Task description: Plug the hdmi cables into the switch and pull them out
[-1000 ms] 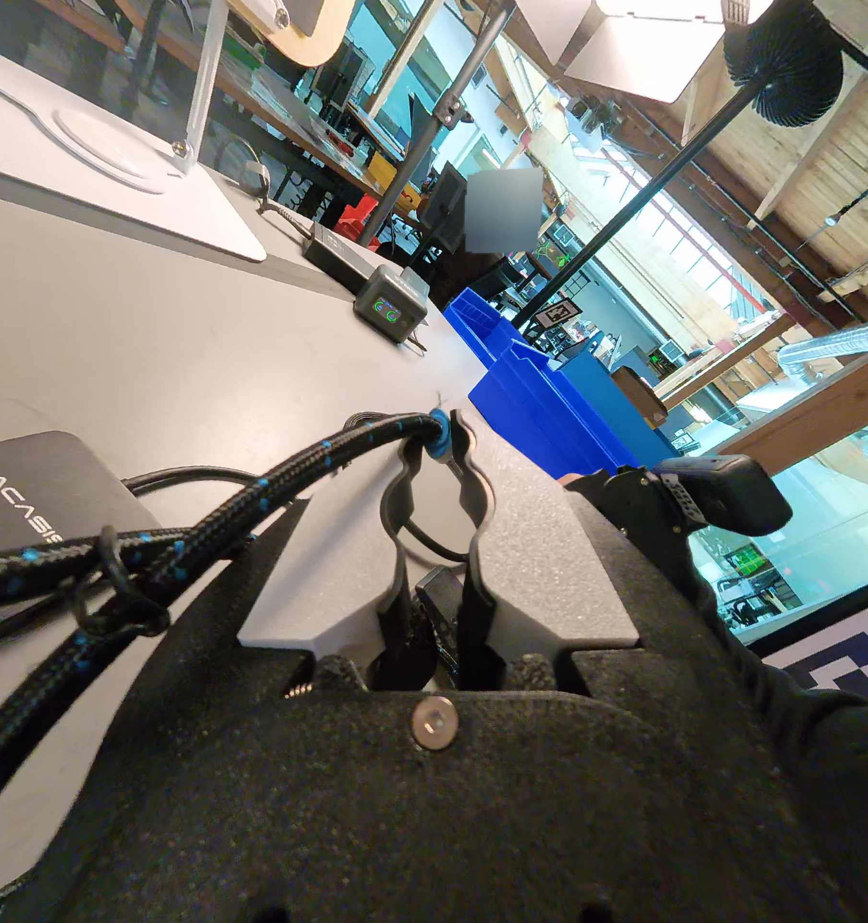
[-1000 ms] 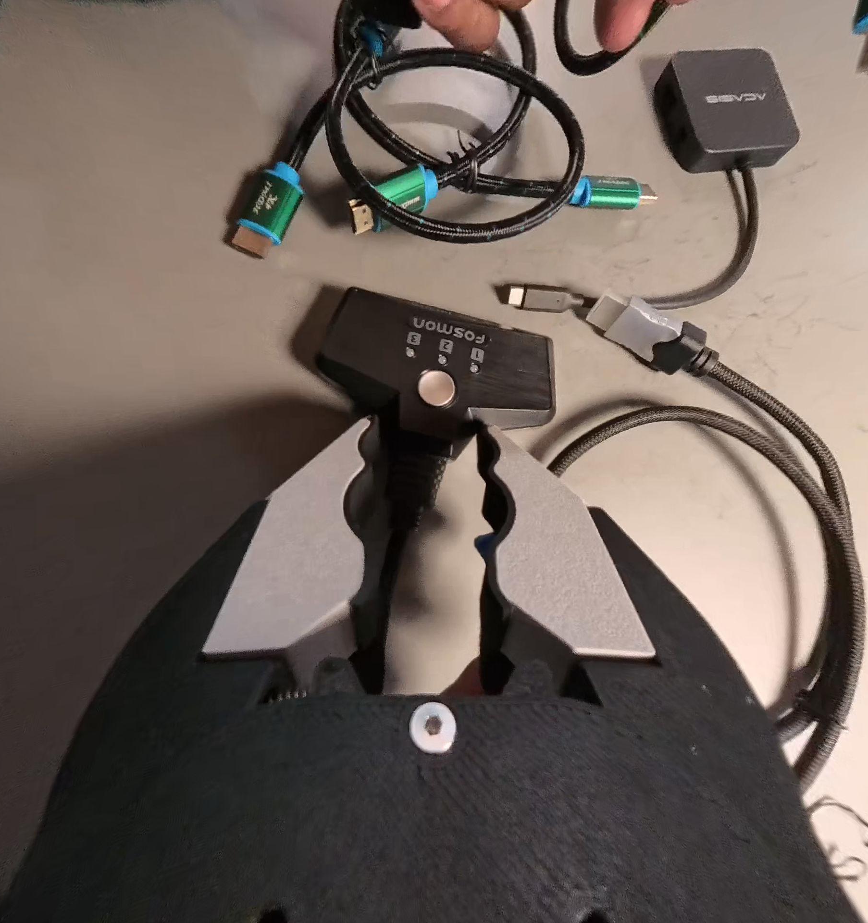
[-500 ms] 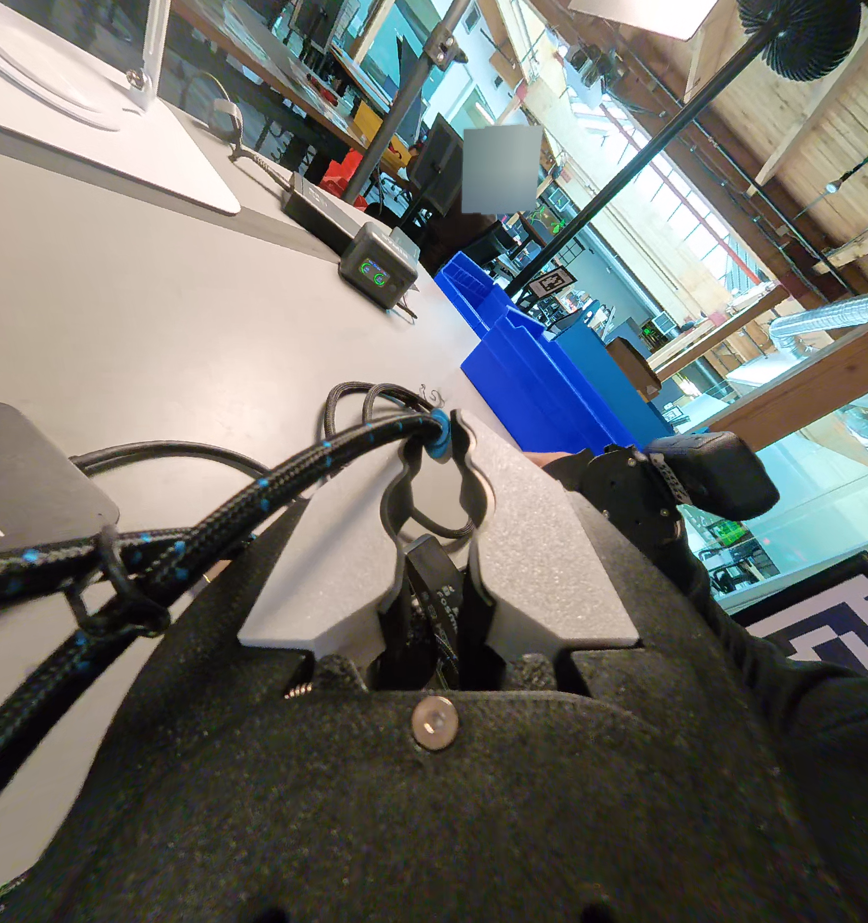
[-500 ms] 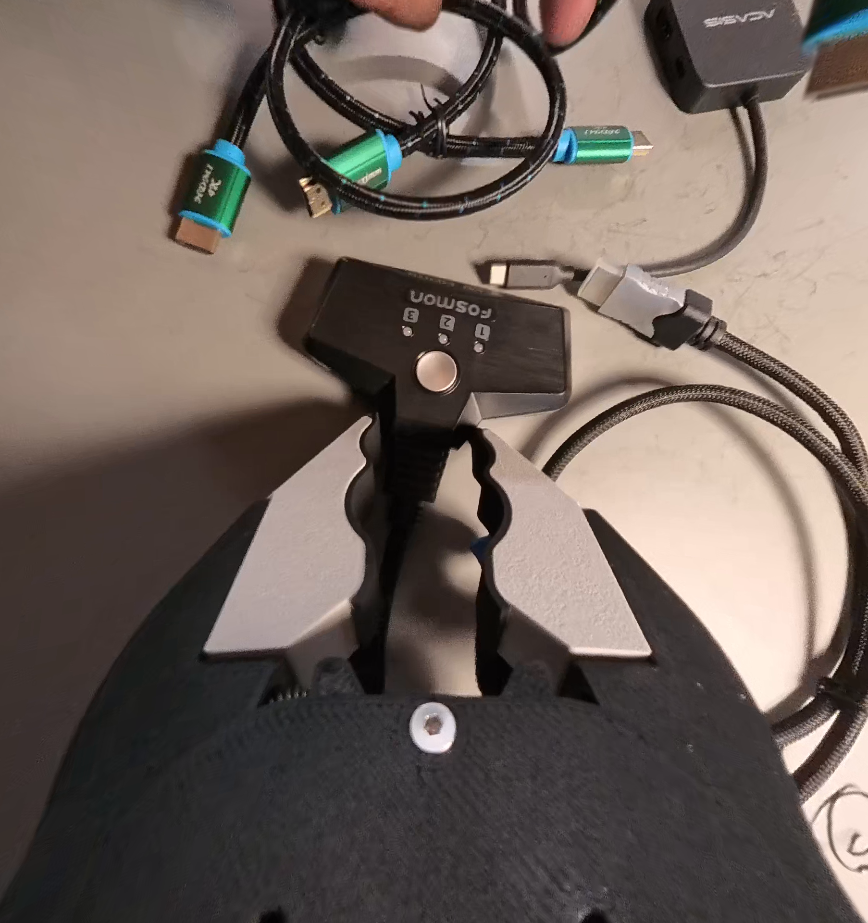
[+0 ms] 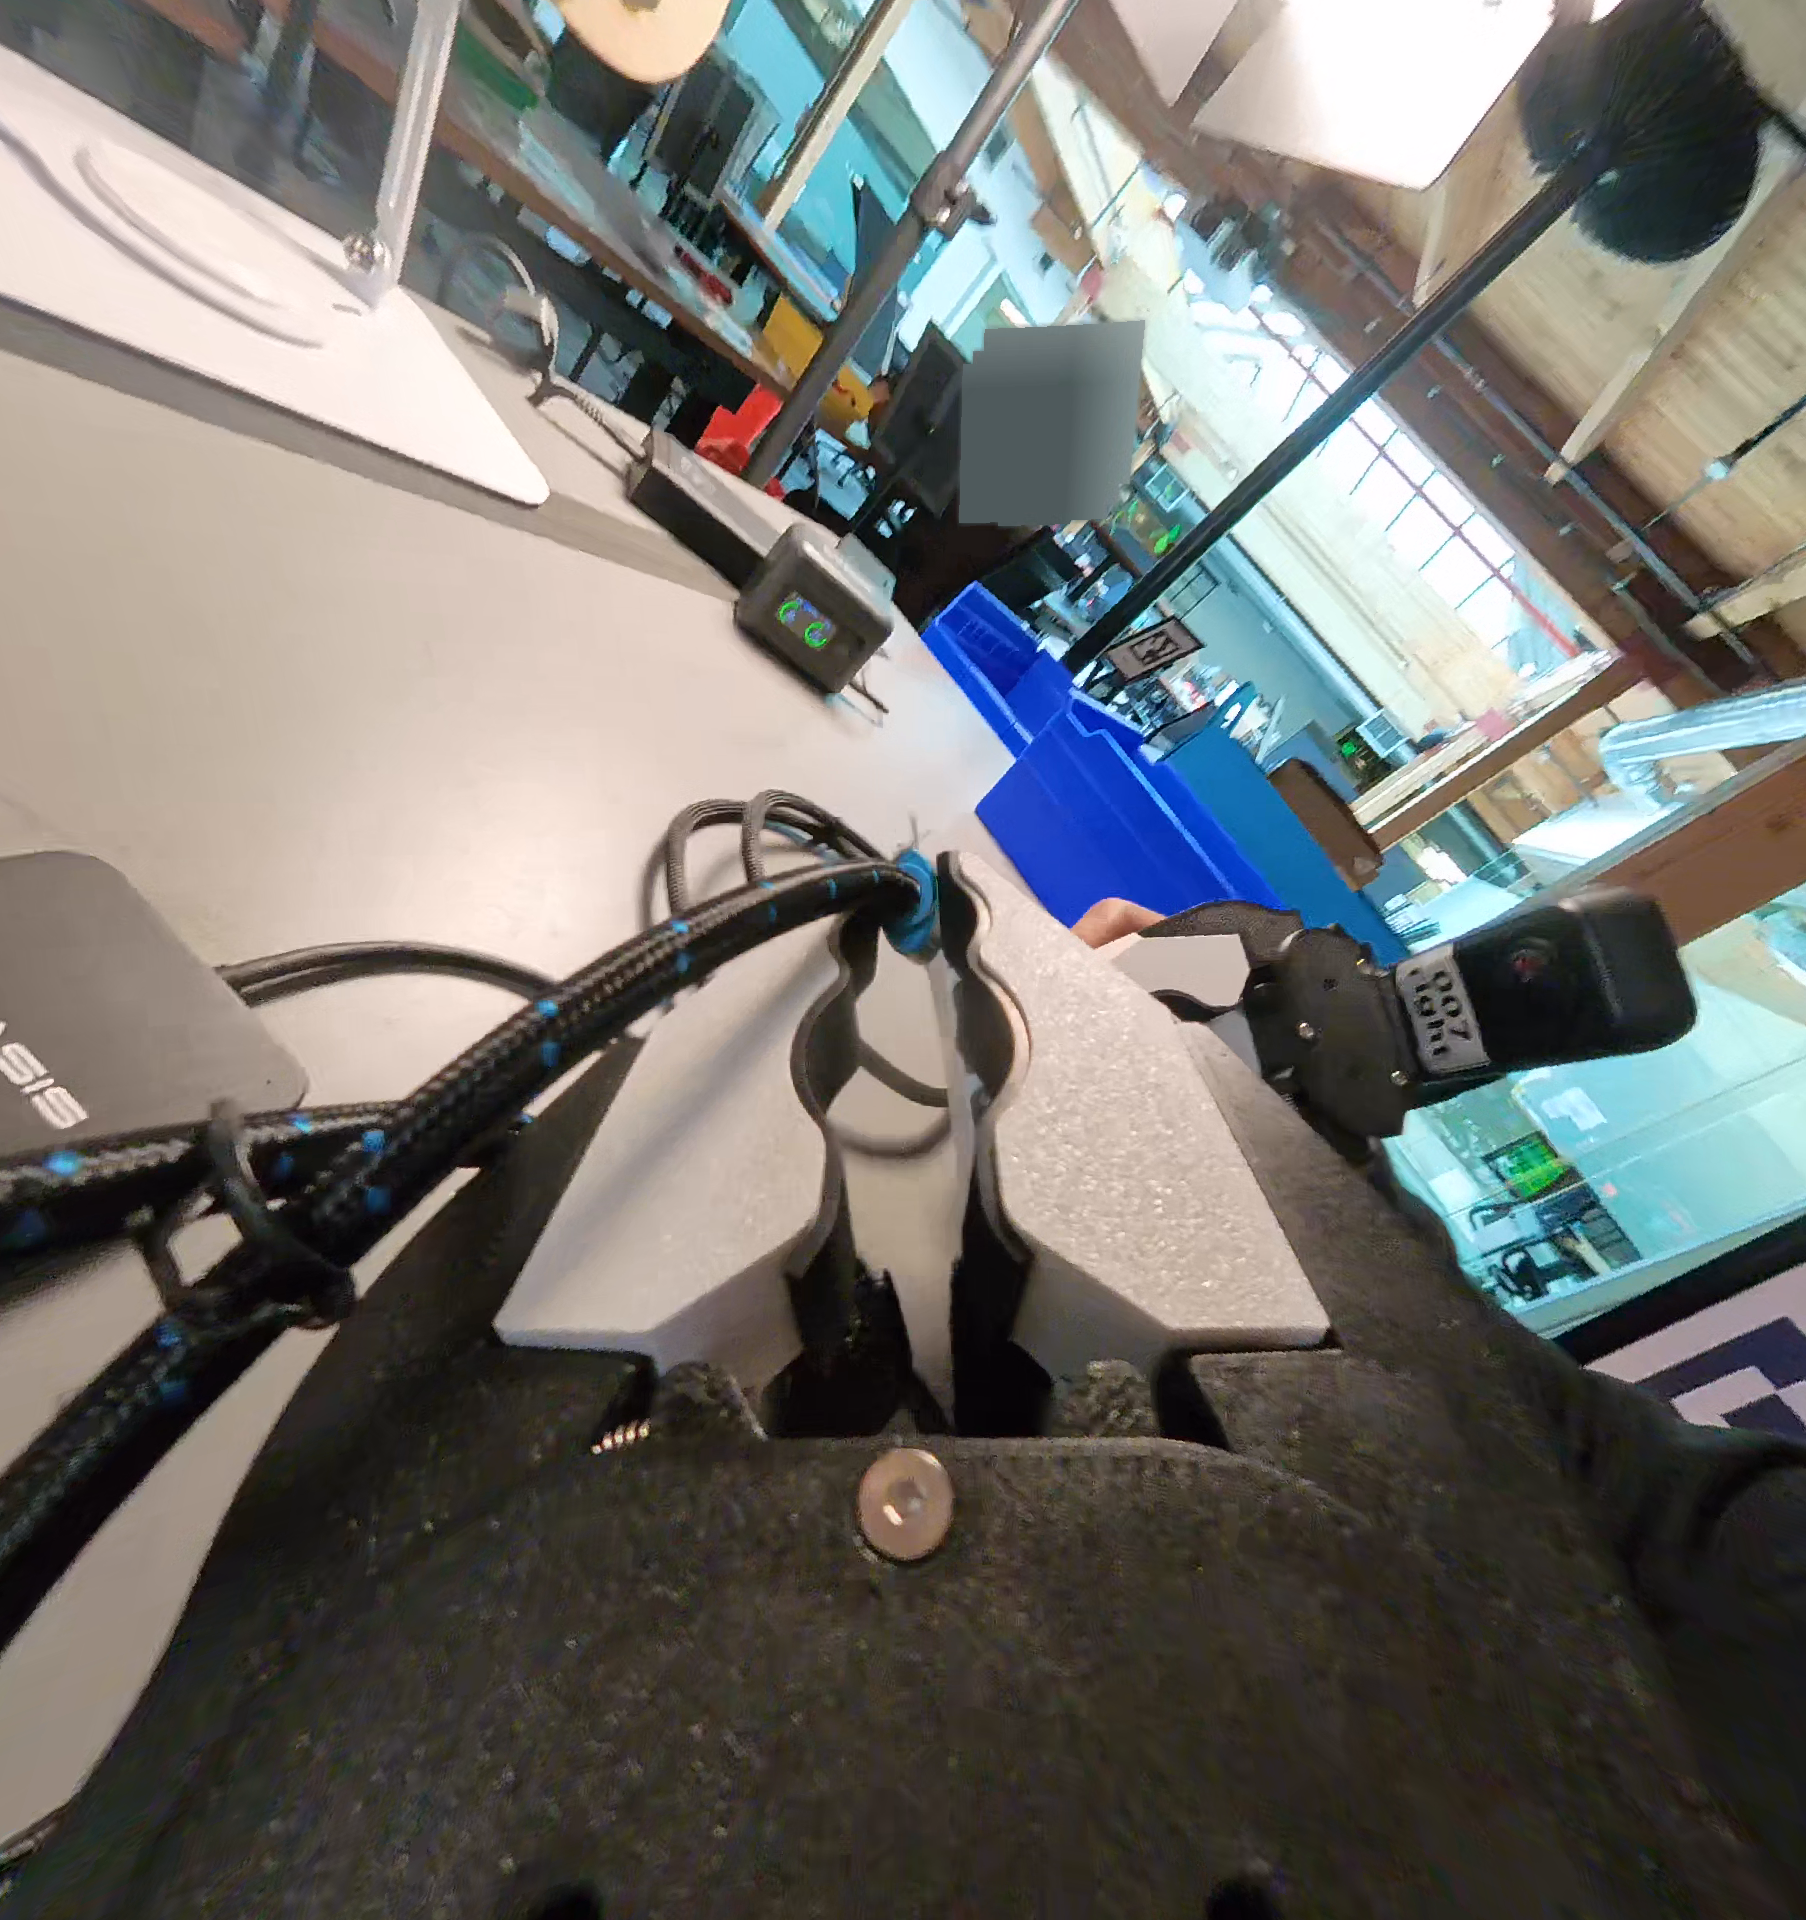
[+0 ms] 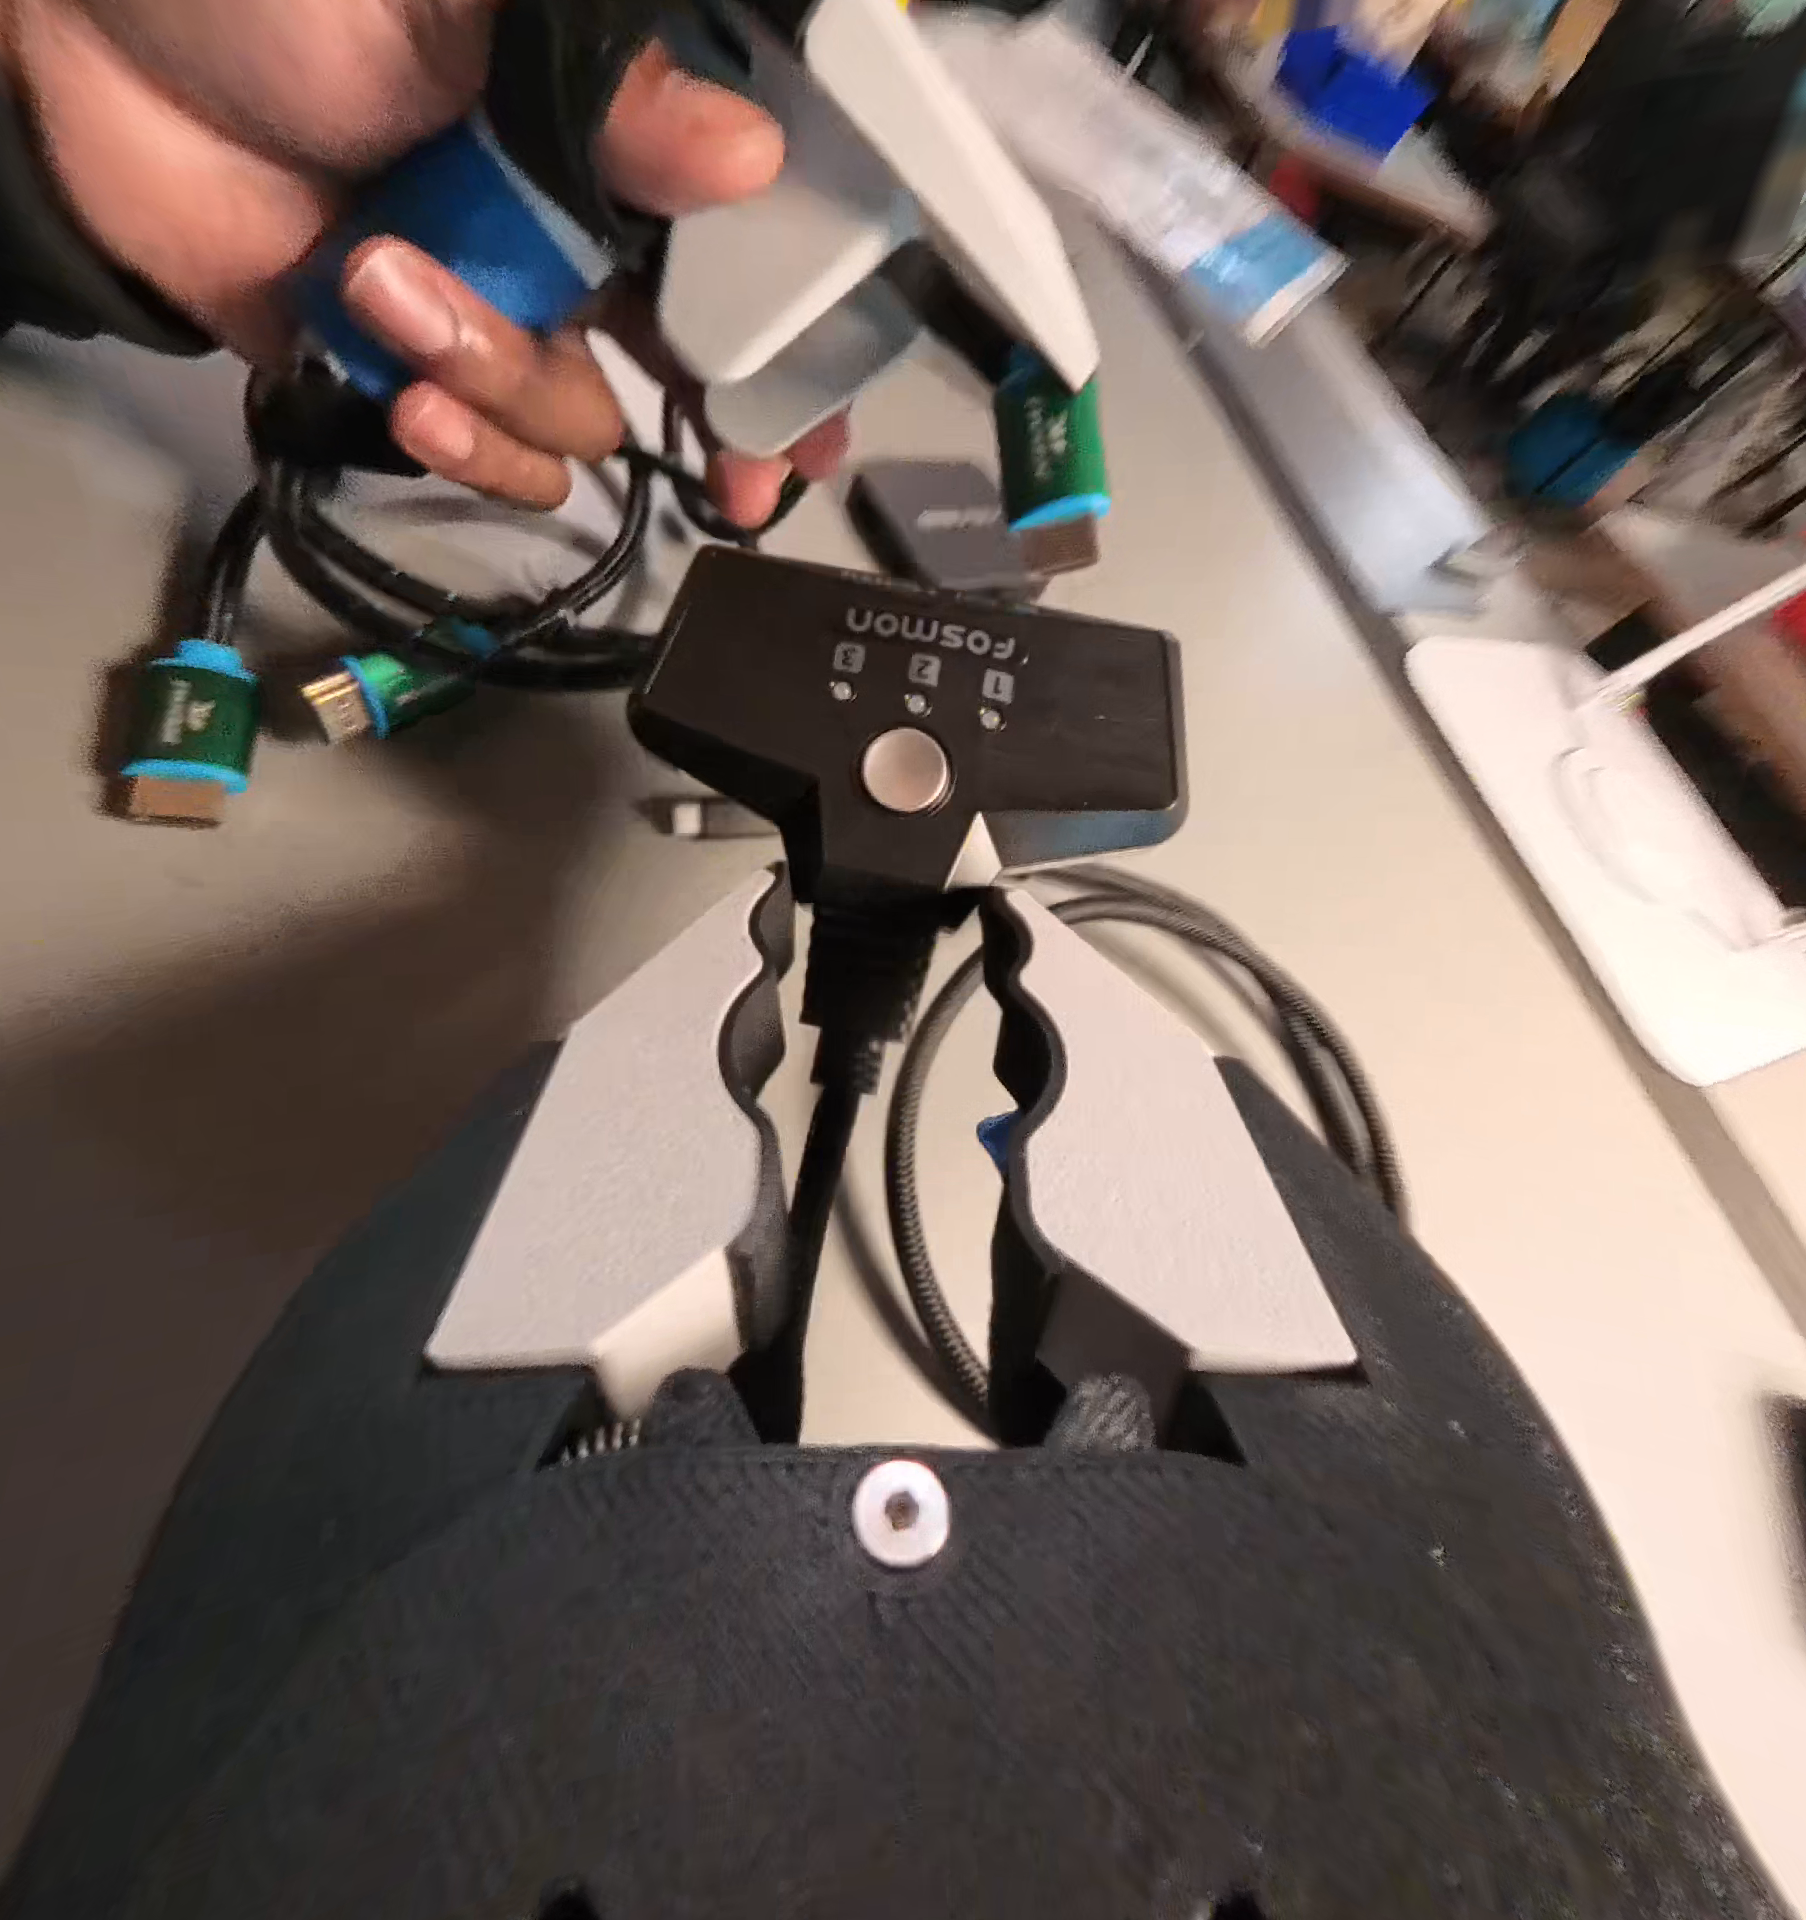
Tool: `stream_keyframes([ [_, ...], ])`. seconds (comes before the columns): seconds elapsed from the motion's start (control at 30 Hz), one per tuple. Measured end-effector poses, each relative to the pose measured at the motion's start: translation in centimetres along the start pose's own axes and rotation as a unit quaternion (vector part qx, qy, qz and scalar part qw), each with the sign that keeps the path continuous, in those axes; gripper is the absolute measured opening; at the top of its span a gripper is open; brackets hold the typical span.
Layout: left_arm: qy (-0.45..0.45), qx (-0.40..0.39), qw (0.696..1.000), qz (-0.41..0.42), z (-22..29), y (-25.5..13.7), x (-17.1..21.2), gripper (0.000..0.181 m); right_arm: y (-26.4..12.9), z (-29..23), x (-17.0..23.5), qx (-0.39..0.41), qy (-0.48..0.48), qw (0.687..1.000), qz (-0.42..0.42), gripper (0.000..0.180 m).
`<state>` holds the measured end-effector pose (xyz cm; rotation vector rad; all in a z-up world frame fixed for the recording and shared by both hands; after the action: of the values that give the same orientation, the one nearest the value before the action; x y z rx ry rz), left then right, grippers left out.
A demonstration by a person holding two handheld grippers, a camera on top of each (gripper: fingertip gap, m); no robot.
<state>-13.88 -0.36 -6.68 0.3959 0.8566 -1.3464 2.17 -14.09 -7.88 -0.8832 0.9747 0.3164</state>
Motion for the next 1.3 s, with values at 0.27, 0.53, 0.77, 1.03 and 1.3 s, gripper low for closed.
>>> stream_keyframes([
  [0.27, 0.013, 0.062, 0.997, 0.032, 1.4, -0.7, -0.6, 0.012, -0.2, -0.1, -0.2, 0.059, -0.085, 0.993, 0.051, 0.037],
  [0.53, 0.003, 0.052, 0.998, -0.036, 0.8, -0.5, -0.4, 0.012, 0.3, -0.9, 0.1, 0.068, -0.171, 0.983, -0.005, 0.037],
  [0.77, 0.006, 0.062, 0.997, -0.046, 1.0, -0.5, -0.3, 0.012, 0.7, -1.1, 0.3, 0.079, -0.196, 0.977, -0.036, 0.037],
  [1.03, 0.001, 0.063, 0.997, -0.047, 0.8, -0.3, -0.2, 0.012, 0.7, -1.1, 0.4, 0.081, -0.207, 0.974, -0.043, 0.037],
  [1.3, 0.040, 0.047, 0.997, -0.052, 1.0, -0.3, -0.1, 0.012, 0.7, -1.2, 0.6, 0.080, -0.223, 0.970, -0.058, 0.037],
])
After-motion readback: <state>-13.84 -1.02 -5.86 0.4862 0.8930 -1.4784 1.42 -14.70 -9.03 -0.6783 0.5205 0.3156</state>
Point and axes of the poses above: each gripper's, where its closed fingertips meet, y out along the fingers, x out of its underside, z = x × y across the jaws, the point moved 9 cm from there along -y, back along the fingers, and after that the axes turned 14 degrees about -x, right-handed, at the moved point
